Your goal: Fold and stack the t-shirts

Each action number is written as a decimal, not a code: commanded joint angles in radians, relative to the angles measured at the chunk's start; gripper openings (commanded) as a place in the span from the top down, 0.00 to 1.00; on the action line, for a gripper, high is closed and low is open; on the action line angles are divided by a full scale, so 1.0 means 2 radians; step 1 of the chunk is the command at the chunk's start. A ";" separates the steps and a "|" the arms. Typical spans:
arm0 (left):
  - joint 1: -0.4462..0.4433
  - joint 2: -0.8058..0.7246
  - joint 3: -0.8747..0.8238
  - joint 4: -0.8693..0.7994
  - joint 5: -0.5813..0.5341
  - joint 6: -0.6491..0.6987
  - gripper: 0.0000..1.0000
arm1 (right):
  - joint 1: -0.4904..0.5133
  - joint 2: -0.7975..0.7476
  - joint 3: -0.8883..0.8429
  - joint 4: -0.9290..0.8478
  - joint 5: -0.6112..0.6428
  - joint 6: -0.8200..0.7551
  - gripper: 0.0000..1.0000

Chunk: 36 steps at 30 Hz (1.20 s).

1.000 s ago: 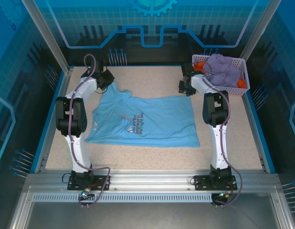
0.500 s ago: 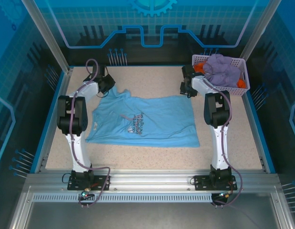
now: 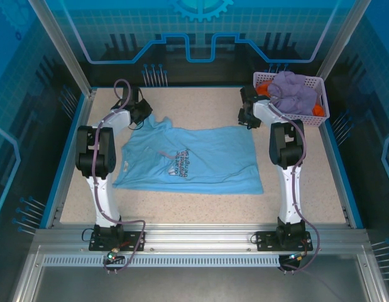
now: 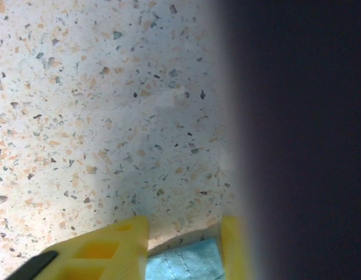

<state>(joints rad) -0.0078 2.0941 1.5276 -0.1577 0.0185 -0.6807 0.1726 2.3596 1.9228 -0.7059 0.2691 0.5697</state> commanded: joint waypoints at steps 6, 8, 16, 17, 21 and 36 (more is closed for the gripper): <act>-0.002 -0.009 -0.017 0.022 -0.003 0.006 0.99 | -0.007 -0.007 -0.021 -0.043 -0.014 0.024 0.79; -0.002 -0.010 -0.017 0.024 -0.003 0.006 0.99 | -0.007 -0.009 -0.022 -0.041 -0.015 0.024 0.84; 0.005 -0.008 0.017 0.001 0.019 0.006 1.00 | -0.006 -0.032 -0.027 -0.008 -0.019 -0.008 1.00; 0.007 -0.008 0.021 -0.001 0.030 0.005 1.00 | -0.005 -0.039 -0.033 0.001 -0.018 -0.012 1.00; 0.008 -0.019 0.025 -0.008 0.060 0.011 1.00 | -0.003 -0.078 -0.059 0.037 -0.038 -0.033 1.00; 0.010 -0.176 -0.130 -0.042 0.062 0.007 1.00 | -0.009 -0.240 -0.224 0.085 -0.102 -0.074 1.00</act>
<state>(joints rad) 0.0040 1.8183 1.3220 -0.1978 0.1291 -0.6708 0.1688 1.9457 1.5333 -0.5556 0.1131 0.4423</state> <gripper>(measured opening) 0.060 0.047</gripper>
